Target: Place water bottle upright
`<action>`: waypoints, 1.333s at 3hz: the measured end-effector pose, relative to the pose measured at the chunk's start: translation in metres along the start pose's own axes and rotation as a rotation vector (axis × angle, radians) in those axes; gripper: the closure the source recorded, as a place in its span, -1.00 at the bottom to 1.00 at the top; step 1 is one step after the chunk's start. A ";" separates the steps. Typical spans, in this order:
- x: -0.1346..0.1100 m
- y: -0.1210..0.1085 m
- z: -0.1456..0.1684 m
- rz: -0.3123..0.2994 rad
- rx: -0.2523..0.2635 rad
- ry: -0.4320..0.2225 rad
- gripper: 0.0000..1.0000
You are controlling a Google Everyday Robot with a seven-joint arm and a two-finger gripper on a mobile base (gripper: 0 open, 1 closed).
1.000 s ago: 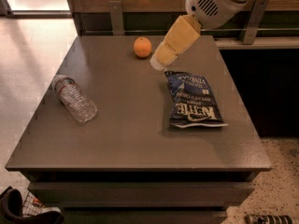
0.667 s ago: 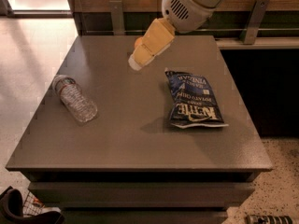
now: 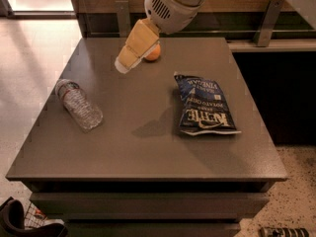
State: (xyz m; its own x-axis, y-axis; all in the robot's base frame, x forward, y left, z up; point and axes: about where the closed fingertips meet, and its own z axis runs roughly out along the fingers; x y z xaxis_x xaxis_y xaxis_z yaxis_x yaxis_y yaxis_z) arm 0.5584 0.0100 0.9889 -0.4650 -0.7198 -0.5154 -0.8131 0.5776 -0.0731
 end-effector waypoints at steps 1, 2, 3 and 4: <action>-0.004 0.003 0.010 0.020 -0.005 0.021 -1.00; -0.015 0.008 0.029 0.043 -0.014 0.048 -1.00; -0.028 0.015 0.052 0.050 -0.040 0.082 -1.00; -0.042 0.027 0.070 0.043 -0.061 0.122 -1.00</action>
Offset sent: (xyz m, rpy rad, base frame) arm 0.0228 0.0473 -0.0313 -0.0283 0.0977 -0.0635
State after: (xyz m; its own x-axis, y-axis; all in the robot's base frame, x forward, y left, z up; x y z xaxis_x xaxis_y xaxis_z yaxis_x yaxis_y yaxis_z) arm 0.5804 0.0829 0.9487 -0.5361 -0.7386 -0.4087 -0.8094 0.5872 0.0005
